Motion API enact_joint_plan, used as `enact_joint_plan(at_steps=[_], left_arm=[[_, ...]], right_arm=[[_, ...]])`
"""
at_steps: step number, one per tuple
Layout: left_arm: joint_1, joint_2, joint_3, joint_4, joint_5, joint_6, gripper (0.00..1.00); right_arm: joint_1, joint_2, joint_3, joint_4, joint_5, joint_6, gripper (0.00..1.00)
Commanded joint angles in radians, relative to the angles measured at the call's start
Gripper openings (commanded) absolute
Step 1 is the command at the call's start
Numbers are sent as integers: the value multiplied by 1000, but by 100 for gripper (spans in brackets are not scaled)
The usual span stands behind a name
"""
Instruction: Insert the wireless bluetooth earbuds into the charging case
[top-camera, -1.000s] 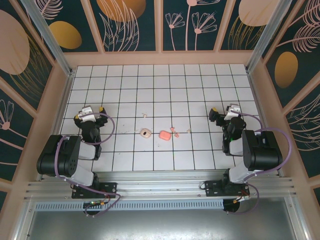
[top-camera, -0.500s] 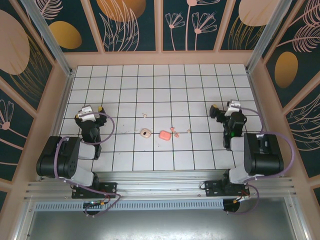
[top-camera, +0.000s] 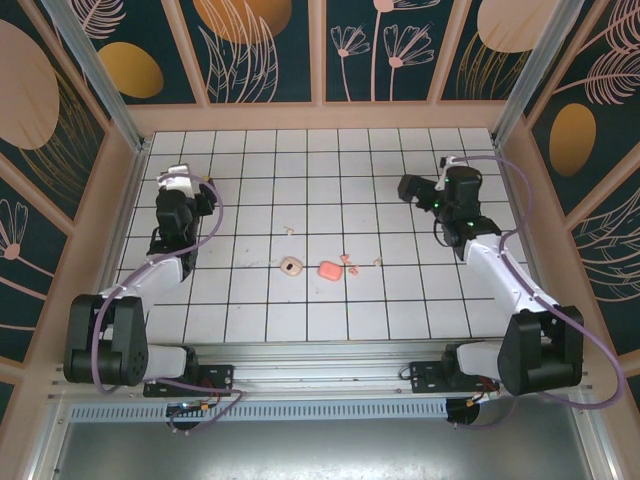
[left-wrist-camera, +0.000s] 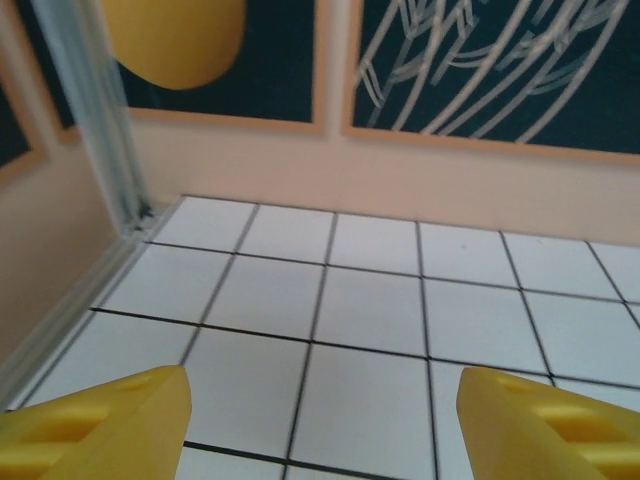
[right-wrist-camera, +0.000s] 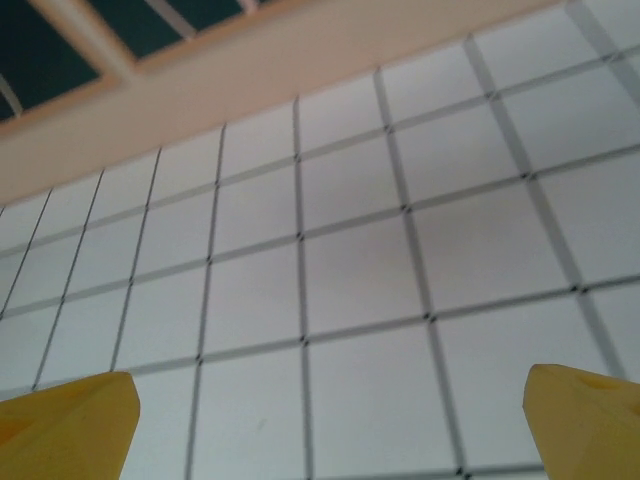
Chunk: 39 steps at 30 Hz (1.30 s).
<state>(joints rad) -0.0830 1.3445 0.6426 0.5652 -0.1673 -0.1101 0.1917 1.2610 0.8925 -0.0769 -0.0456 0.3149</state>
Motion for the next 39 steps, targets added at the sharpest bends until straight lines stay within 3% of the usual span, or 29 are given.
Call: enact_joint_plan(at_steps=[1,10,14,19,29,39], left_arm=[[-47,-17,53,-215,71,-15,70],[-93,38,185,-449,88,-33,70],[-93,22,169,-440,76,-54,72],[-94,45,189,-465,83,-66,72],[-94,42,199,-488,74,-92,73],[-93,37,205,-507,61,-102,73]], right_arm=[[103,-11,62,-253,1,174,99],[346,113,162,-441,-17,431,98],[393,194,211,-498,-82,491,85],[485,298,302,-599,-59,559,79],[598,545,427,-724,-100,640,73],[599,658,494,-705,-103,619,77]])
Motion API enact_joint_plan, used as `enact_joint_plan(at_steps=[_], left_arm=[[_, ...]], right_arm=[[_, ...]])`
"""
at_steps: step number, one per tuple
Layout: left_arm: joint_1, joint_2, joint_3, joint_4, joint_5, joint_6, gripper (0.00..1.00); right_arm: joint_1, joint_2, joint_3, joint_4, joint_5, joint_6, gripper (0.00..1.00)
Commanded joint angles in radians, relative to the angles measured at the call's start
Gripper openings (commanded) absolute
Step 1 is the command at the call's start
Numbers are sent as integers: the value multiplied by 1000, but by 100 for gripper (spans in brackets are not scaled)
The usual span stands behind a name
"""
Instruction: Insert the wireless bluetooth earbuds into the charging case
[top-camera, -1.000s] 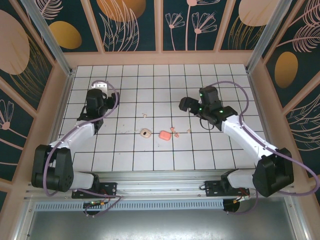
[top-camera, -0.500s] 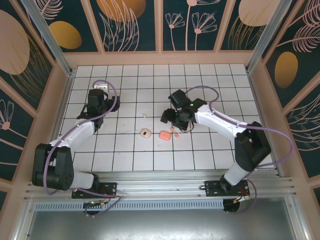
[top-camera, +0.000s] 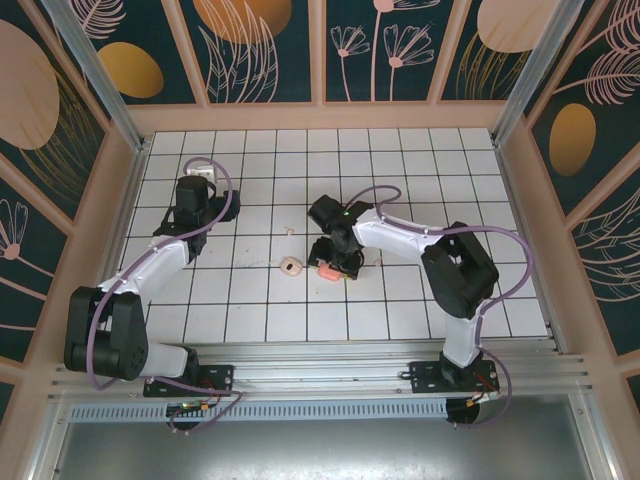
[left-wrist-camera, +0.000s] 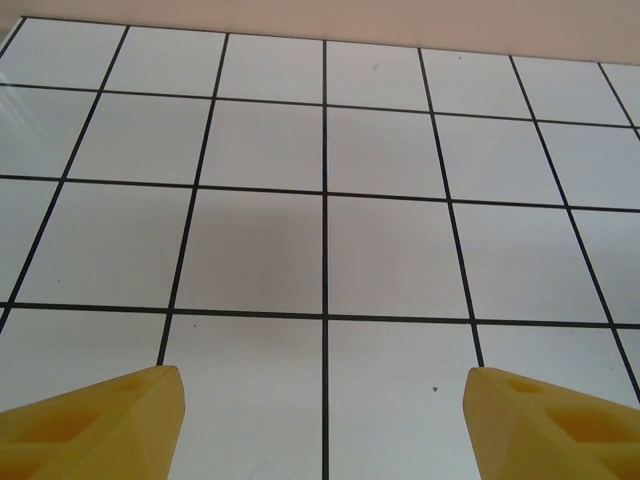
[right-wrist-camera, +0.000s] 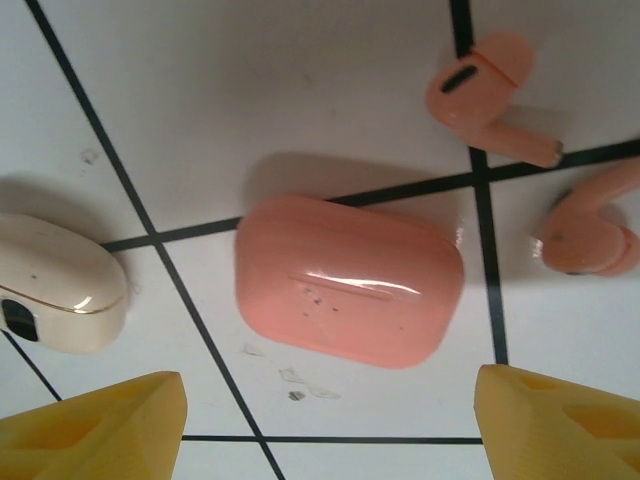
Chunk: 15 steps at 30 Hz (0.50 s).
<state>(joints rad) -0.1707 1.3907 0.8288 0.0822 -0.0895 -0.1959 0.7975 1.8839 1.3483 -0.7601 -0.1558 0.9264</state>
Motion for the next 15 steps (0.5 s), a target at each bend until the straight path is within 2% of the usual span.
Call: enact_joint_plan(at_steps=[1,15], left_arm=[[-7,-11,18,-27,-15,-16,73],[-6,-31,27,-44,-21,5,73]], right_arm=[[-9,46,49,-25,10,0,76],[-11,112,155,-123,102,-31,75]])
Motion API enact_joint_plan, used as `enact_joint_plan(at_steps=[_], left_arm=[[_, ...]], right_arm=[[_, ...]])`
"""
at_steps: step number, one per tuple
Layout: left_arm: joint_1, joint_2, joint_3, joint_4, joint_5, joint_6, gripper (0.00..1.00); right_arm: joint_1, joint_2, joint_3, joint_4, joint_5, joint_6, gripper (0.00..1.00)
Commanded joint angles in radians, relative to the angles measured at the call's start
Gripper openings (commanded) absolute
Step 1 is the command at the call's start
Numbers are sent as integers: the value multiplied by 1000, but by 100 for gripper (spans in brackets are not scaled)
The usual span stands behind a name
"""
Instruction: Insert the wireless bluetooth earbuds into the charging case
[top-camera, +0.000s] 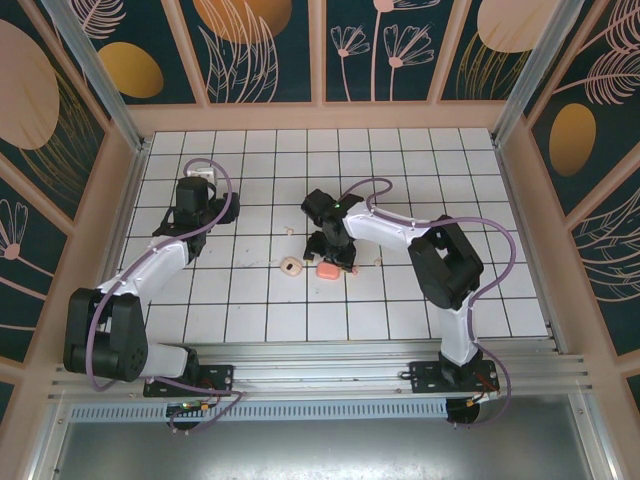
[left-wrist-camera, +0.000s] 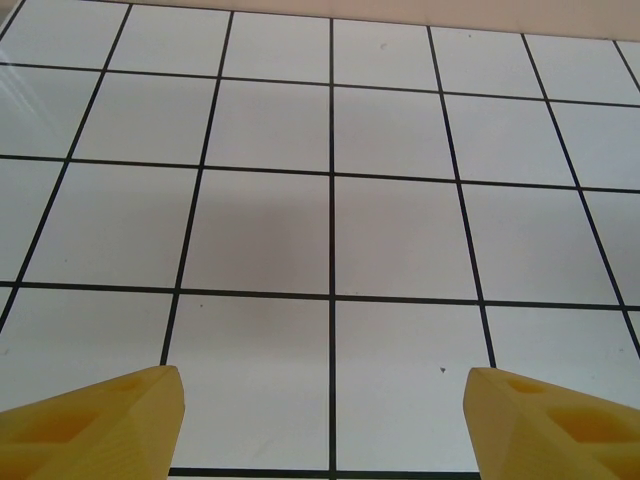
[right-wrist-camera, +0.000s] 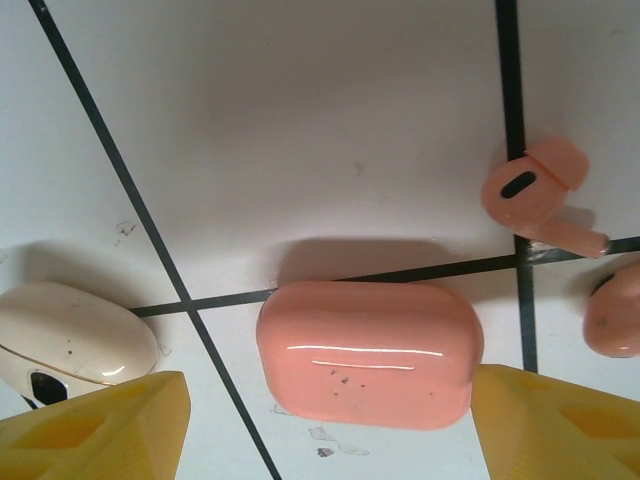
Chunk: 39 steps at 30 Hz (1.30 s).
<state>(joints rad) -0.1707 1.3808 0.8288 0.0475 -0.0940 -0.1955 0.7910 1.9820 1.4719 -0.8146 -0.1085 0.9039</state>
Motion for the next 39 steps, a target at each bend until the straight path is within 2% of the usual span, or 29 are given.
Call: enact_joint_plan(at_steps=[1,9,20,32,37,39], left_arm=[[-6,-19,26,-9,-16,6,73],[-6,-4,21,3,-5,6,73],[-6,0,23,4,32,19,73],[-6,-15,17,-2,42,15,73],[-7,-41,0,17,99,12,70],[-7,-68,-35,70,166,24,69]], right_arm=[[-4,14,38,-75,60,-10,75],[5,54,56,-127,64,-41,76],[8,112,82,-95,19,-91,76],[26,101,13,-27,-13,-94,64],[27,32,-31,45,21,-85,59],[24,-26,-71,112,35,-79,58]])
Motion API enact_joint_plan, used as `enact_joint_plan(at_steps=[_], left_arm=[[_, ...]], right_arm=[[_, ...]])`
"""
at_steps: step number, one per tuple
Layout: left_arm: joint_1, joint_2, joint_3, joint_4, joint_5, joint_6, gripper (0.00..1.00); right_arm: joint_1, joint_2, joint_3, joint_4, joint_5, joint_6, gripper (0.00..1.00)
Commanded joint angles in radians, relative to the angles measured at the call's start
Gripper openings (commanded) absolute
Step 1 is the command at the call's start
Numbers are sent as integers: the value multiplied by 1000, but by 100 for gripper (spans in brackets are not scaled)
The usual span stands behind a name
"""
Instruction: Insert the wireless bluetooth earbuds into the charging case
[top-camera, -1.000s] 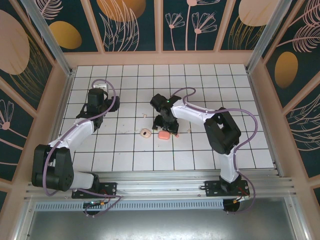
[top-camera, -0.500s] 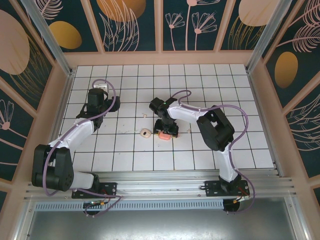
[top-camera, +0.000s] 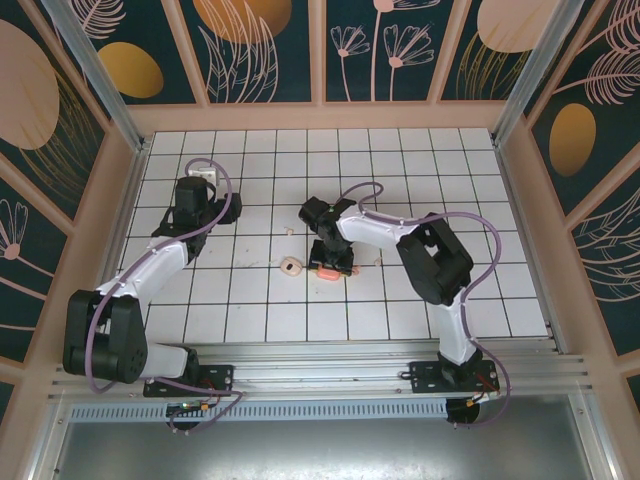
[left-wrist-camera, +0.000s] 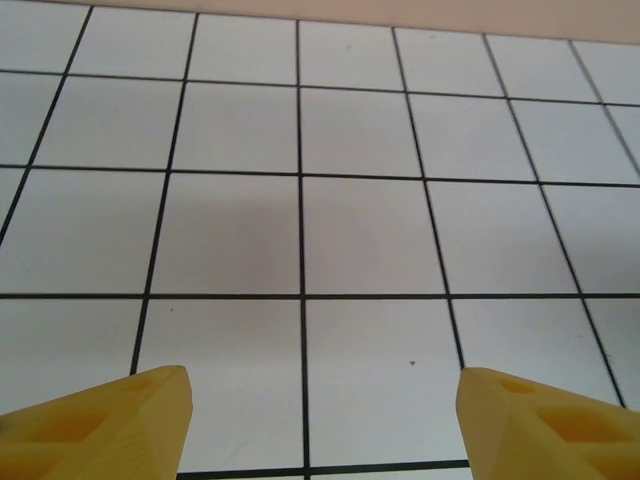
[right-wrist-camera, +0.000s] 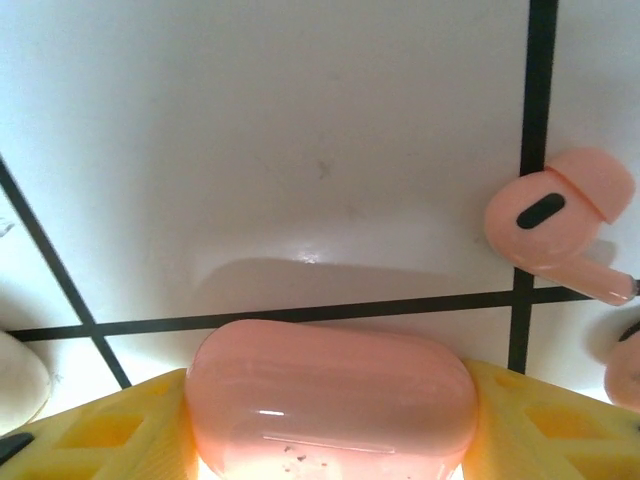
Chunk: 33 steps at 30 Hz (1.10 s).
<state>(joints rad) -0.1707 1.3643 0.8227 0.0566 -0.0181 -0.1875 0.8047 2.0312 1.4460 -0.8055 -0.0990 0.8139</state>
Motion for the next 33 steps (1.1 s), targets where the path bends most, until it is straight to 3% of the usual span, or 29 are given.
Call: enact_joint_plan(at_steps=[1,7,14,21,27,33], left_arm=[[-8,-66,-55,106,120,19,68],[-45,-145,-212,364,237,26,63],[-159,-211,-387,718,396,106,58],[-276,-202,-448,860,509,214,56],[-362,-187,-438,877,479,249,57],[-388,-165,-425,920,457,240,58]], right_arm=[[7,-105,-66,141,30,12,58],[-26,-325,-222,453,38,-15,58],[-105,-511,-381,820,-107,-65,57],[-131,-633,-503,1059,-190,-37,57],[-126,-682,-580,1191,-250,27,57],[-81,-715,-622,1249,-265,55,57]])
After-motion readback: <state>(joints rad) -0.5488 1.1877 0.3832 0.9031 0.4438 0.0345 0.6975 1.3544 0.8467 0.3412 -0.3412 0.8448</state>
